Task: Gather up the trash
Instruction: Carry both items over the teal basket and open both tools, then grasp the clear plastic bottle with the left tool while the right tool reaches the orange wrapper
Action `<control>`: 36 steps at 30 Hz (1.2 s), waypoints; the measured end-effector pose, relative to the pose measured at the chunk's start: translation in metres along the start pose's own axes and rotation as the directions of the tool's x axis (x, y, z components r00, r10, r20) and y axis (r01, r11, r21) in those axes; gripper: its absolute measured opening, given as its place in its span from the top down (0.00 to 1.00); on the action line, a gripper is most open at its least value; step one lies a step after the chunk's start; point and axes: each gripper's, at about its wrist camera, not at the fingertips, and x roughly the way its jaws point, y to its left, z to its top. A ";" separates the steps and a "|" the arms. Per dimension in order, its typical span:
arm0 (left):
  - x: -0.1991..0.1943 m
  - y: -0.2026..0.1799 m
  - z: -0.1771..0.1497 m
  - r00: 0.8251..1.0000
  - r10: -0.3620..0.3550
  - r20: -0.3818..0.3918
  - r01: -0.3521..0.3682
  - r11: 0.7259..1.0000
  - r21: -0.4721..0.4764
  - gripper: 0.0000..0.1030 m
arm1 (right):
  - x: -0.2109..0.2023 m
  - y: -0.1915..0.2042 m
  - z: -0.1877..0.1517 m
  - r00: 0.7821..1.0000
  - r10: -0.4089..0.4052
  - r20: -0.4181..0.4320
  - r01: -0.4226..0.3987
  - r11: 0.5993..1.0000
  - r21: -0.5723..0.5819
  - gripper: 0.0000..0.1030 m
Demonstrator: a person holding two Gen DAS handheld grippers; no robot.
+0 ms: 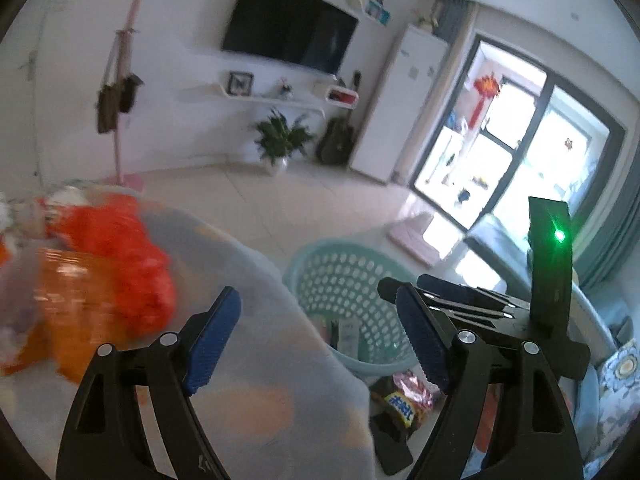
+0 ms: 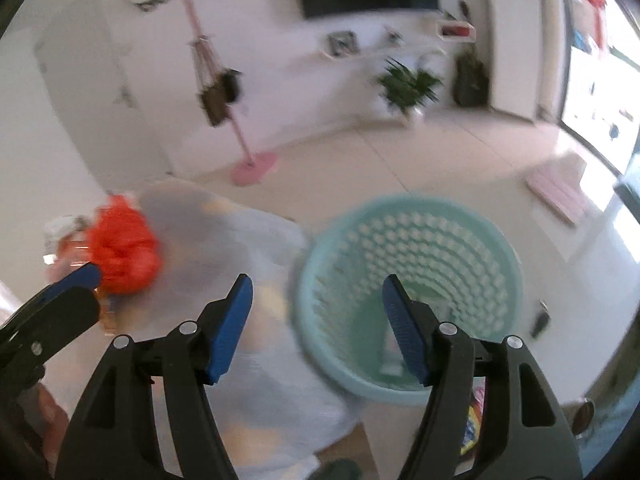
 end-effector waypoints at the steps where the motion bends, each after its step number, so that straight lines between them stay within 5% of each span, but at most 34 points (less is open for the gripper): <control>1: -0.012 0.004 0.001 1.000 0.014 0.021 -0.014 1.000 -0.005 0.25 | -0.004 0.009 0.000 1.000 0.013 0.014 -0.012 1.000 -0.019 0.38; 5: -0.058 0.030 0.006 0.992 0.085 0.098 -0.080 0.995 -0.053 0.25 | -0.013 0.056 -0.002 0.995 0.085 0.049 -0.078 0.990 -0.121 0.38; 9: -0.102 0.064 0.006 0.965 0.218 0.144 -0.206 0.974 -0.091 0.25 | -0.008 0.101 -0.007 0.987 0.157 0.032 -0.147 0.968 -0.203 0.39; 15: -0.126 0.118 0.002 0.915 0.390 0.101 -0.381 0.919 -0.099 0.24 | 0.012 0.161 -0.019 0.971 0.238 -0.031 -0.237 0.924 -0.300 0.62; 21: -0.091 0.149 0.003 0.907 0.421 -0.021 -0.422 0.906 -0.042 0.26 | 0.038 0.183 -0.025 0.960 0.265 -0.092 -0.280 0.906 -0.317 0.62; 23: -0.081 0.156 0.001 0.903 0.424 -0.061 -0.426 0.904 -0.020 0.39 | 0.046 0.184 -0.029 0.957 0.266 -0.115 -0.290 0.901 -0.323 0.62; 25: -0.071 0.162 -0.003 0.902 0.419 -0.106 -0.422 0.906 -0.012 0.40 | 0.054 0.186 -0.032 0.956 0.263 -0.133 -0.292 0.901 -0.319 0.62; 36: -0.050 0.165 -0.008 0.867 0.471 -0.165 -0.466 0.882 0.072 0.39 | 0.091 0.200 -0.033 0.901 0.358 -0.243 -0.415 0.874 -0.252 0.63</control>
